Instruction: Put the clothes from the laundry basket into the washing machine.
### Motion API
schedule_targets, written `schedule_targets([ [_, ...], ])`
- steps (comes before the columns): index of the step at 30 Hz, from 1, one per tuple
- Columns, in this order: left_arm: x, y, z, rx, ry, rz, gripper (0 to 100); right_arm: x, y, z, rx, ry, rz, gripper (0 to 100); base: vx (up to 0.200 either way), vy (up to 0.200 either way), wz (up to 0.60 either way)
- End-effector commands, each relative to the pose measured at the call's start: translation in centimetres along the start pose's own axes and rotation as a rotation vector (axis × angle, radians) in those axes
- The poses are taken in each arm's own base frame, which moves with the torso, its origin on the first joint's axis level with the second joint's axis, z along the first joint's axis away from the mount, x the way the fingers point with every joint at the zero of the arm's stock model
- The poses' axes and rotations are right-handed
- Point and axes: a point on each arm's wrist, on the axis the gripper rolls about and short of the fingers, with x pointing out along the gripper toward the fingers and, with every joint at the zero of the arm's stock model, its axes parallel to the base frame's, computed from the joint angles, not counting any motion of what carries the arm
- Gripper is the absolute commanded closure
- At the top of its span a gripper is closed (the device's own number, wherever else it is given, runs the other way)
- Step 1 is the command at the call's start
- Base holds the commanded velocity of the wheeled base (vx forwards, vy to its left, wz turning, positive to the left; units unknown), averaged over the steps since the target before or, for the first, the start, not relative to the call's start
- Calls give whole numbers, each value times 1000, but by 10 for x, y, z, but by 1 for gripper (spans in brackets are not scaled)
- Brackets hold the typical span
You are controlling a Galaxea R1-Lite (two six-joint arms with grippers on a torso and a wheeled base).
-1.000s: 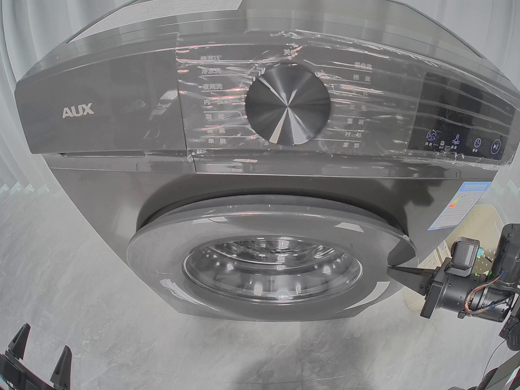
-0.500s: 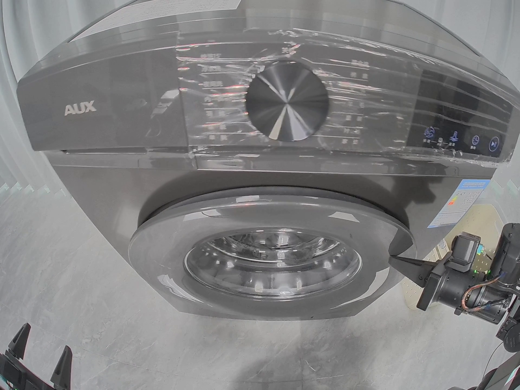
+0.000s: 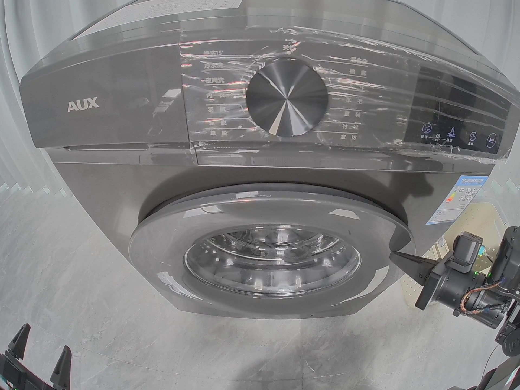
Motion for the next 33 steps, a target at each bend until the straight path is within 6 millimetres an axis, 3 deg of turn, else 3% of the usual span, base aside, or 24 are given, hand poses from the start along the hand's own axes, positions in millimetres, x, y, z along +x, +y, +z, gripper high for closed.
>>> schedule_targets([
  [1,0,0,-5,-2,3,-1,0,-23,14,0,-3,-10,85,100,0,0,0],
  [18,0,0,-5,7,1,-4,0,-82,18,-7,-103,-63,135,100,0,0,0],
  [19,0,0,-5,7,1,-4,0,-85,18,-7,-117,-66,132,0,0,0,0],
  [33,0,0,-5,1,3,-4,0,-128,2,-13,-133,-140,-91,0,0,0,0],
])
